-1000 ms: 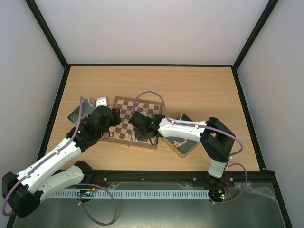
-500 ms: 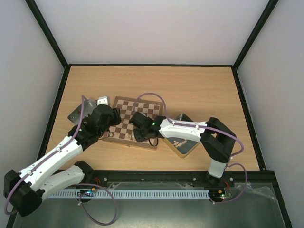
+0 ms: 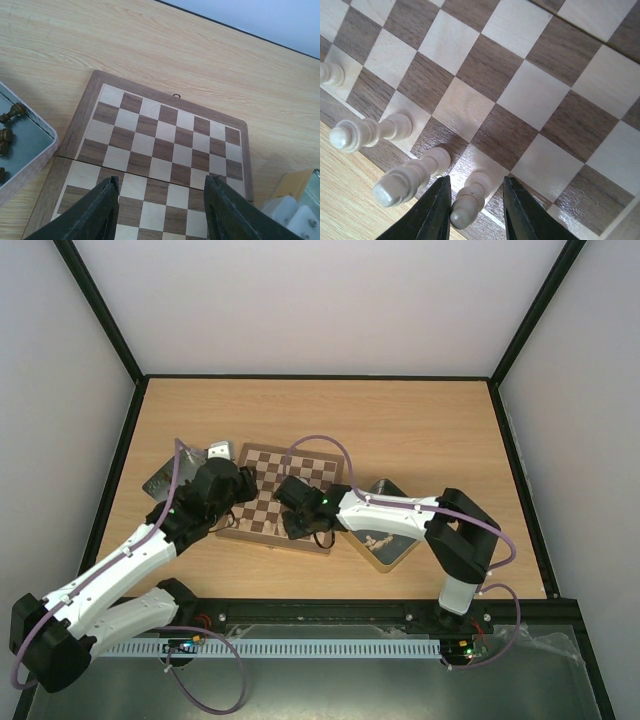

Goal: Set up the chess pieces on the board
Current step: Move the chess piece to the chessboard, then pick up the chess piece from the storage box.

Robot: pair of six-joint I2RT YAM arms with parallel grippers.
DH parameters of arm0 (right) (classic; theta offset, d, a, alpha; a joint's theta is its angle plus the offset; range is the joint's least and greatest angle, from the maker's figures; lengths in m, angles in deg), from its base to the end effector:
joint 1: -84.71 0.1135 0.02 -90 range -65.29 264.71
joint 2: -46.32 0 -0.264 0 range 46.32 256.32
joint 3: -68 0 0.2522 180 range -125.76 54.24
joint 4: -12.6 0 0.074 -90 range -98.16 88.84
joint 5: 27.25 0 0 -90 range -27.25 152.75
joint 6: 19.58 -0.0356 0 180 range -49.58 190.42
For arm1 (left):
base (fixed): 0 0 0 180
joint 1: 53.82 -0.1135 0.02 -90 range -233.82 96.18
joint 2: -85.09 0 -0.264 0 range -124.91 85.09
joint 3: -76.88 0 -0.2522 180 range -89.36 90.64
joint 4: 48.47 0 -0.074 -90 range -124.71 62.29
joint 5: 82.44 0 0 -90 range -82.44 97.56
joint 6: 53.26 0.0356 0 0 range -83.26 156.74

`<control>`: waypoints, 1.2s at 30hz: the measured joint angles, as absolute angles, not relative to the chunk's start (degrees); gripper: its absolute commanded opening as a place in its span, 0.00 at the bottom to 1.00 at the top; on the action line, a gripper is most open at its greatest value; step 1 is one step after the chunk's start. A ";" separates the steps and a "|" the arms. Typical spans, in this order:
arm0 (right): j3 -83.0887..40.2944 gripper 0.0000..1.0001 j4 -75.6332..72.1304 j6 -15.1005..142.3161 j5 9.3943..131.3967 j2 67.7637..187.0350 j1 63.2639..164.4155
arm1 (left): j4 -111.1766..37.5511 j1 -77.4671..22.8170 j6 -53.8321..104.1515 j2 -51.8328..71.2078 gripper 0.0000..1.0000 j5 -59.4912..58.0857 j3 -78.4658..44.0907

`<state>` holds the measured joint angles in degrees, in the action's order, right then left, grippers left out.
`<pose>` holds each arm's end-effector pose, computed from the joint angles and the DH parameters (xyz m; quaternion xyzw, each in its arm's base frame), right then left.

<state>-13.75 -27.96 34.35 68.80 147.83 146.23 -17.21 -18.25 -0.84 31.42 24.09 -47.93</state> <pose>0.1704 0.3219 0.1919 -0.2258 0.9386 0.2260 0.1301 0.1764 -0.1137 0.2792 -0.0872 0.8545 -0.1962 0.4730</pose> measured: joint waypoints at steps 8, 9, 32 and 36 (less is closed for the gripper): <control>-13.55 0.37 -27.70 30.76 63.88 140.36 146.14 | -17.34 -18.43 -1.00 31.58 0.52 23.61 -47.16; -13.55 0.38 -27.64 30.09 62.63 138.89 145.92 | -17.28 -18.47 -1.13 31.77 0.53 23.57 -47.16; 12.83 0.33 -22.78 25.21 56.38 118.24 121.53 | -22.46 -18.49 -2.50 27.71 0.55 12.05 -47.34; 12.83 0.39 -25.43 24.84 52.86 119.16 121.53 | -22.79 -18.49 -3.44 27.38 0.55 11.31 -47.34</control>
<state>12.83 -25.43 24.84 52.86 119.16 121.53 -22.79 -18.49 -3.44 27.38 11.31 -47.34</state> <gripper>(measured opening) 0.371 0.545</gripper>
